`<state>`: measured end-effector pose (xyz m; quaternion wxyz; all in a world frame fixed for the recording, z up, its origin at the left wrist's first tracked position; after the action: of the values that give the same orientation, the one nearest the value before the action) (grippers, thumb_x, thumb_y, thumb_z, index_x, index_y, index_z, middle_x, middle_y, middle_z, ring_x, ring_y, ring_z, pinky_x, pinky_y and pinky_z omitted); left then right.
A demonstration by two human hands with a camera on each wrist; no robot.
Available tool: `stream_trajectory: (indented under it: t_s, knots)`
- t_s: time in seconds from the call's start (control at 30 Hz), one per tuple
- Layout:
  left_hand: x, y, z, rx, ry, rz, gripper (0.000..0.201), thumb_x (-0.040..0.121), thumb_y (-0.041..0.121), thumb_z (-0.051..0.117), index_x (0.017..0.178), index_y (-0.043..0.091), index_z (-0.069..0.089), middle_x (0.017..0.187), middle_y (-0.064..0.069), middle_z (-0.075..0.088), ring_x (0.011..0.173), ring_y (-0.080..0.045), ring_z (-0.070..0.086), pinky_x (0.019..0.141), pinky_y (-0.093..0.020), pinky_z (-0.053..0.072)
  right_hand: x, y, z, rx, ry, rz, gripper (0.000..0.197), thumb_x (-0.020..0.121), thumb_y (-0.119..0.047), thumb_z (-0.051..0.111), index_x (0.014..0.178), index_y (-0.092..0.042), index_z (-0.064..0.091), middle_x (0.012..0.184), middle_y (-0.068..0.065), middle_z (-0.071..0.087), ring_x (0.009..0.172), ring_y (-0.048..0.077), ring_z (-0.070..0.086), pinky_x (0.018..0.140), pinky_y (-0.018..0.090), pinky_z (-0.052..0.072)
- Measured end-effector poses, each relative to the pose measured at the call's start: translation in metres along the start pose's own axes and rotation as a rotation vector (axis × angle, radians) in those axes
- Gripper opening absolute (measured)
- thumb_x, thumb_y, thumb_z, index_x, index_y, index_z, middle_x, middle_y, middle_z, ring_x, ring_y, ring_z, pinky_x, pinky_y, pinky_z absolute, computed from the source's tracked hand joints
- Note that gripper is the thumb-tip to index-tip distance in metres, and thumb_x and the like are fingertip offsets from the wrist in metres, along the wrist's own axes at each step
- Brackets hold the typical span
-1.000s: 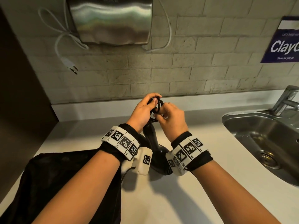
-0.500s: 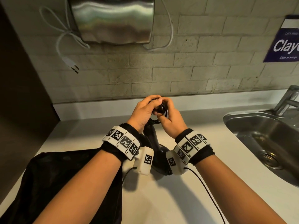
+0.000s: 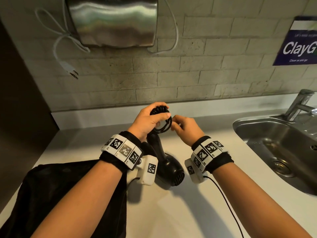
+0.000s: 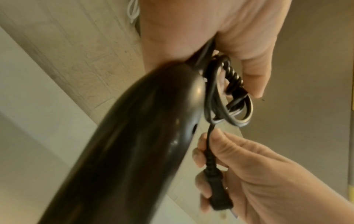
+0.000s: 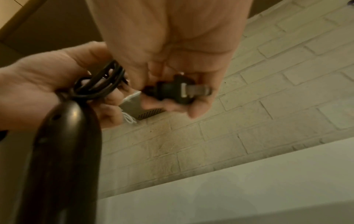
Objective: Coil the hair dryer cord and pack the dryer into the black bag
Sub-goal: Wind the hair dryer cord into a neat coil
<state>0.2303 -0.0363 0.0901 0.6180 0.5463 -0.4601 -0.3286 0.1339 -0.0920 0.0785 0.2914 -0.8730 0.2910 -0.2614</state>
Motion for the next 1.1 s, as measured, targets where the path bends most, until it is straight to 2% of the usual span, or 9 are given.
stream_trajectory:
  t_s: [0.2,0.3,0.47,0.6,0.7,0.77,0.87,1.0,1.1]
  knots:
    - [-0.003,0.004,0.003,-0.019,0.000,-0.015,0.006,0.085,0.021,0.061,0.083,0.026,0.064,0.074,0.005,0.052,0.058,-0.004,0.041,0.042,-0.010,0.034,0.006,-0.035,-0.058,-0.520,0.378,-0.048,0.025,0.092,-0.028,0.046,0.107,-0.019,0.063,0.106,0.009,0.066,0.099,0.034,0.056,0.080,0.040,0.042]
    - [-0.002,0.001,0.000,-0.008,0.043,-0.012,0.011,0.083,0.018,0.064,0.083,0.029,0.067,0.067,0.012,0.053,0.061,-0.003,0.044,0.044,-0.009,0.036,0.001,-0.047,-0.071,-0.586,0.469,-0.032,0.024,0.092,-0.026,0.045,0.104,-0.017,0.064,0.106,0.009,0.065,0.100,0.034,0.053,0.083,0.040,0.036]
    - [-0.001,-0.004,0.001,0.110,0.008,-0.050,0.028,0.084,0.023,0.063,0.112,0.022,0.065,0.057,0.019,0.048,0.058,-0.002,0.042,0.052,-0.014,0.034,-0.009,-0.057,-0.077,-0.614,0.551,-0.080,0.022,0.090,-0.025,0.048,0.099,-0.013,0.065,0.101,0.010,0.066,0.093,0.035,0.053,0.079,0.041,0.036]
    - [-0.001,-0.001,0.012,0.171,-0.098,-0.076,0.034,0.084,0.026,0.063,0.110,0.004,0.065,0.054,0.015,0.047,0.046,0.000,0.041,0.045,-0.011,0.033,-0.016,-0.064,-0.080,-0.613,0.628,-0.120,0.016,0.086,-0.023,0.054,0.089,-0.013,0.066,0.088,0.010,0.068,0.079,0.035,0.055,0.070,0.040,0.039]
    - [0.000,0.000,0.006,0.205,-0.046,-0.068,0.031,0.084,0.030,0.062,0.106,0.010,0.067,0.067,0.009,0.053,0.054,-0.003,0.043,0.048,-0.013,0.033,-0.024,-0.064,-0.083,-0.605,0.644,-0.103,0.018,0.086,-0.028,0.052,0.087,-0.017,0.067,0.088,0.004,0.069,0.086,0.034,0.053,0.078,0.039,0.030]
    - [0.001,-0.002,-0.002,0.159,0.028,-0.079,0.024,0.084,0.030,0.062,0.101,0.015,0.068,0.071,0.007,0.055,0.052,-0.005,0.040,0.047,-0.013,0.033,-0.029,-0.061,-0.081,-0.620,0.610,-0.050,0.022,0.088,-0.031,0.049,0.089,-0.021,0.068,0.091,0.000,0.070,0.093,0.033,0.050,0.078,0.037,0.021]
    - [0.002,-0.003,-0.007,0.105,0.102,-0.079,0.018,0.085,0.026,0.063,0.101,0.018,0.068,0.067,0.009,0.055,0.052,-0.004,0.041,0.045,-0.011,0.033,-0.028,-0.048,-0.061,-0.472,0.386,0.014,0.028,0.092,-0.028,0.042,0.103,-0.017,0.066,0.104,0.004,0.067,0.096,0.029,0.049,0.080,0.033,0.031]
    - [0.004,-0.004,-0.010,0.059,0.154,-0.075,0.008,0.085,0.026,0.063,0.092,0.029,0.066,0.077,0.009,0.058,0.062,-0.007,0.045,0.054,-0.020,0.036,-0.028,-0.036,-0.038,0.095,0.112,0.092,0.028,0.092,-0.006,0.043,0.113,-0.006,0.061,0.100,0.007,0.063,0.084,0.016,0.061,0.057,0.001,0.044]
    - [0.004,-0.005,-0.012,0.067,0.162,-0.074,0.009,0.086,0.031,0.060,0.094,0.033,0.064,0.086,0.010,0.057,0.073,-0.007,0.049,0.057,-0.023,0.038,-0.026,-0.038,-0.026,0.161,-0.003,0.101,0.031,0.088,-0.004,0.051,0.118,-0.009,0.055,0.101,-0.001,0.056,0.070,0.012,0.059,0.058,0.012,0.050]
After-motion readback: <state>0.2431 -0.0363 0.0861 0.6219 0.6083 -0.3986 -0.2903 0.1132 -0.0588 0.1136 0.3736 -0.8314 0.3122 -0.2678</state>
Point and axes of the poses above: each hand's wrist, its own x-axis towards the middle knuckle, its own z-axis out of the palm, y = z × x, the point moved 10 cm from there along x, towards the middle knuckle
